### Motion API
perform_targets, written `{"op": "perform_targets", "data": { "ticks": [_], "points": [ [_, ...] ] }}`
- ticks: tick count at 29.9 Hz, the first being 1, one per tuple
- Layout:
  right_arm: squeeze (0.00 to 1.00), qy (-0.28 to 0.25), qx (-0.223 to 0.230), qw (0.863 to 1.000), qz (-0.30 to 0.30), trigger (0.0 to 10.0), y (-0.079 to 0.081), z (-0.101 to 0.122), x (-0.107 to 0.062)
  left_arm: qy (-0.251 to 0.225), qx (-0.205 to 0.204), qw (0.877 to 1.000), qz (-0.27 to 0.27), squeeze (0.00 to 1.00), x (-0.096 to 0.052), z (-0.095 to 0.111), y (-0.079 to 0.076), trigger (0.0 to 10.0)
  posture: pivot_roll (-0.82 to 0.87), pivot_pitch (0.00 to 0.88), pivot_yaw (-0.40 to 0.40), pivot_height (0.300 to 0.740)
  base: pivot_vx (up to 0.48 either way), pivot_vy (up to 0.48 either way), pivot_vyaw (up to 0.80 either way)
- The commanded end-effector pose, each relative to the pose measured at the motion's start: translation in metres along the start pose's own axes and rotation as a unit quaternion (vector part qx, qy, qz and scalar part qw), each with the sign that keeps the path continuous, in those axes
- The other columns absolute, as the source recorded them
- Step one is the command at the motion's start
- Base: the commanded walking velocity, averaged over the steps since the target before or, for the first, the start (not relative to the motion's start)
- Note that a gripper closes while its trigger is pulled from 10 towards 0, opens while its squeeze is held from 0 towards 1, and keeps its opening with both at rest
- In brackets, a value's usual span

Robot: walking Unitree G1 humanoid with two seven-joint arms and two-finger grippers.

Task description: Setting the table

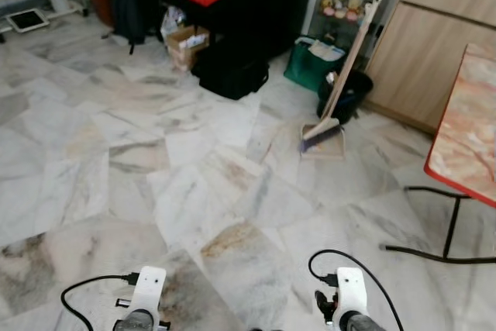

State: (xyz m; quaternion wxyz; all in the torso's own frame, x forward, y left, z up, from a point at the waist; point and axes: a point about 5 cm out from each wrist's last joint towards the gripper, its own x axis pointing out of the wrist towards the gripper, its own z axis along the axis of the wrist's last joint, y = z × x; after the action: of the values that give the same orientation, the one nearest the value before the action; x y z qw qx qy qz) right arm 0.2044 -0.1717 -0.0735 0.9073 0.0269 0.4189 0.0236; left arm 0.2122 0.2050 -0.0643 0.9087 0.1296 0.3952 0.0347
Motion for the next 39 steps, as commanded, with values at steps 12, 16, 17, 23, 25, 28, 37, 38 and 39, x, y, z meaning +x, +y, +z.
{"op": "perform_targets", "data": {
  "ticks": [12, 16, 17, 23, 25, 28, 37, 38, 39],
  "points": [
    [0.0, 0.004, 0.016, 1.0, -0.018, 10.0, -0.0088, -0.0027, -0.0018, 0.014, -0.004, 1.0, -0.016, 0.0, -0.002, -0.0068, -0.0112, 10.0, 0.06, 0.124, -0.057, 0.74, 0.0, 0.0, -0.73],
    [0.0, 0.003, 0.021, 1.0, -0.022, 10.0, -0.0104, -0.0025, -0.002, 0.013, -0.001, 1.0, -0.017, 0.0, -0.0019, -0.006, -0.0117, 10.0, 0.05, 0.125, -0.055, 0.74, 0.0, 0.0, -0.73],
    [0.0, 0.003, 0.021, 1.0, -0.022, 10.0, -0.0104, -0.0025, -0.002, 0.013, -0.001, 1.0, -0.017, 0.0, -0.0019, -0.006, -0.0117, 10.0, 0.05, 0.125, -0.055, 0.74, 0.0, 0.0, -0.73],
    [0.0, 0.003, 0.021, 1.0, -0.023, 10.0, -0.0114, -0.0025, -0.0022, 0.011, -0.001, 1.0, -0.019, 0.0, -0.0013, -0.0034, -0.0127, 10.0, 0.05, 0.122, -0.054, 0.74, 0.0, 0.0, -0.73],
    [0.0, 0.003, 0.02, 1.0, -0.024, 10.0, -0.0111, -0.003, -0.0022, 0.01, 0.005, 1.0, -0.02, 0.0, -0.0012, -0.0031, -0.0132, 10.0, 0.04, 0.118, -0.05, 0.74, 0.0, 0.0, -0.73],
    [0.0, 0.003, 0.022, 0.999, -0.024, 10.0, -0.0107, -0.0033, -0.0022, 0.01, 0.013, 1.0, -0.021, 0.0, -0.0012, -0.003, -0.0135, 10.0, 0.04, 0.119, -0.048, 0.74, 0.0, 0.0, -0.73],
    [0.0, -0.008, 0.028, 0.999, -0.025, 10.0, -0.0085, -0.0007, -0.0016, 0.006, 0.018, 1.0, -0.015, 0.0, -0.0003, -0.0001, -0.0102, 10.0, 0.04, 0.106, -0.034, 0.74, 0.0, 0.0, -0.41],
    [0.0, -0.008, 0.028, 0.999, -0.025, 10.0, -0.0084, -0.0006, -0.0016, 0.006, 0.019, 1.0, -0.015, 0.0, -0.0002, 0.0001, -0.01, 10.0, 0.04, 0.106, -0.034, 0.74, 0.0, 0.0, 0.0],
    [0.0, -0.008, 0.029, 0.999, -0.025, 10.0, -0.0082, -0.0005, -0.0015, 0.006, 0.021, 1.0, -0.014, 0.0, 0.0, 0.0005, -0.0093, 10.0, 0.04, 0.105, -0.032, 0.74, 0.0, 0.0, 0.0]
  ]
}}
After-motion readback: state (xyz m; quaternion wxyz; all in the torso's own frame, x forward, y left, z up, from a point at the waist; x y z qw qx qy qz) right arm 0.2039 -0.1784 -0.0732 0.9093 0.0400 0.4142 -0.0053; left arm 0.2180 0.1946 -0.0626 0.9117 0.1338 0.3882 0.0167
